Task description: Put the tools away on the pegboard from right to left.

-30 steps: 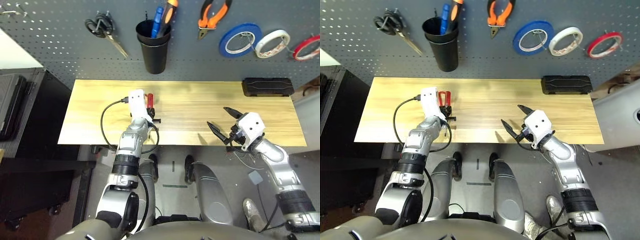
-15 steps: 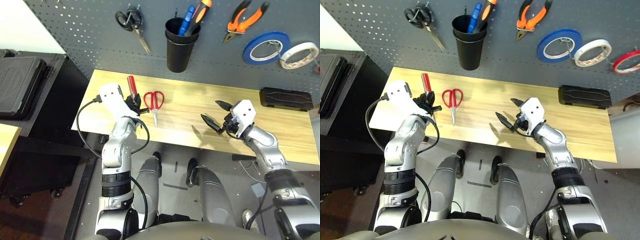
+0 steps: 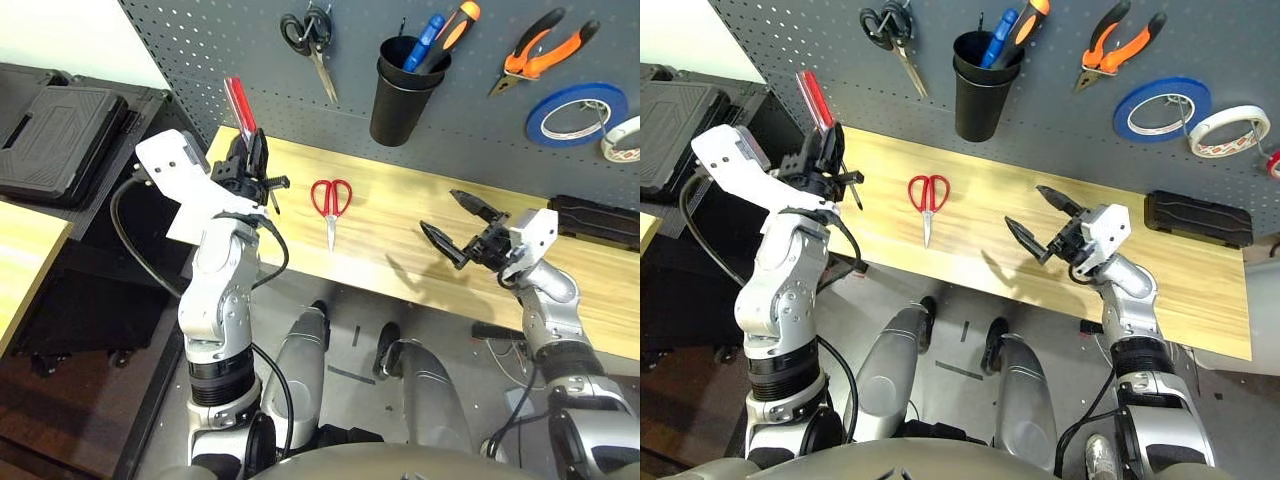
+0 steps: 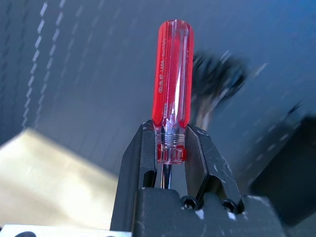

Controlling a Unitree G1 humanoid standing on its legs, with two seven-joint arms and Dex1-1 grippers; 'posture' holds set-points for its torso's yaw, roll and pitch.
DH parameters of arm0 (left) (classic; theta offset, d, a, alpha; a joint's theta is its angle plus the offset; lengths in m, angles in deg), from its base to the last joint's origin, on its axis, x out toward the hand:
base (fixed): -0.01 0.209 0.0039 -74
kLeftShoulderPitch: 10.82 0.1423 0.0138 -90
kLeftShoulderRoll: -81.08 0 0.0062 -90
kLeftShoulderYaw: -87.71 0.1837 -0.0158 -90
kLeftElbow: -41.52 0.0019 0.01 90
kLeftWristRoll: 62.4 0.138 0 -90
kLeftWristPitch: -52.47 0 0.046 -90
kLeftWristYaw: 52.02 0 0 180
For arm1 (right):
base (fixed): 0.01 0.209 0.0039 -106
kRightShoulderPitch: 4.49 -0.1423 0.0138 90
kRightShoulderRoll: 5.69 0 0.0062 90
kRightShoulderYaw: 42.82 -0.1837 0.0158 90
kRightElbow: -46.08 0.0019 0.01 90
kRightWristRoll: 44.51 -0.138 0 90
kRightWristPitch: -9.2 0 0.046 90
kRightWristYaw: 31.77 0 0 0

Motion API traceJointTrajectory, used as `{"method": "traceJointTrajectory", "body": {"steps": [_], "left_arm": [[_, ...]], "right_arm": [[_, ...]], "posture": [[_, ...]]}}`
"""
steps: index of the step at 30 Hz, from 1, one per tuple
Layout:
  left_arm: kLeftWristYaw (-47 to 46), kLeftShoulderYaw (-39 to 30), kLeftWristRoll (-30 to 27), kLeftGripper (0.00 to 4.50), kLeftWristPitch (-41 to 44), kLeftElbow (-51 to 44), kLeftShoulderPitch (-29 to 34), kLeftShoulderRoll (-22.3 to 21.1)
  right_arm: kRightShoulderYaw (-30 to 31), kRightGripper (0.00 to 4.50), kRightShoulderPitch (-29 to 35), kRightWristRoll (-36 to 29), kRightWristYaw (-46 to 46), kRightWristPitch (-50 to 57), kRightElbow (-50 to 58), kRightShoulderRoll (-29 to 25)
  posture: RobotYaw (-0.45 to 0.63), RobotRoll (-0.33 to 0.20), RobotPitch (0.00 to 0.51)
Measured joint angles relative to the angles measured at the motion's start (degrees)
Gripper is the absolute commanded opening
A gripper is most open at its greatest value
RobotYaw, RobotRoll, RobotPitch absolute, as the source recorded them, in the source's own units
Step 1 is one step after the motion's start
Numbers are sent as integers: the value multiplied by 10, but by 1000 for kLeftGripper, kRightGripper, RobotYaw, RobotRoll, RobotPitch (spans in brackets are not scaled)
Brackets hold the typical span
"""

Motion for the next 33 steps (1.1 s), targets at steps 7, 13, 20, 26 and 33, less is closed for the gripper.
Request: {"method": "traceJointTrajectory", "body": {"steps": [7, 13, 20, 26, 33], "left_arm": [[8, -18, -29, 836, 20, 9, -75, -34], [20, -24, -46, 836, 22, 56, -136, -53], [28, -28, -50, 836, 20, 106, -192, -64], [33, -29, -50, 836, 15, 137, -218, -71], [37, -29, -48, 836, -5, 181, -259, -73]], "right_arm": [[-34, 4500, -5, -56, 24, 81, 60, -56], [-69, 4500, -24, -106, 26, 177, 116, -98], [-93, 4500, -28, -153, 16, 279, 192, -124], [-111, 4500, -45, -167, 3, 328, 217, -141], [-131, 4500, -75, -166, 2, 337, 199, -155]], "posture": [[247, 0, 231], [188, 0, 220], [148, 0, 212], [133, 0, 209], [128, 0, 208]]}}
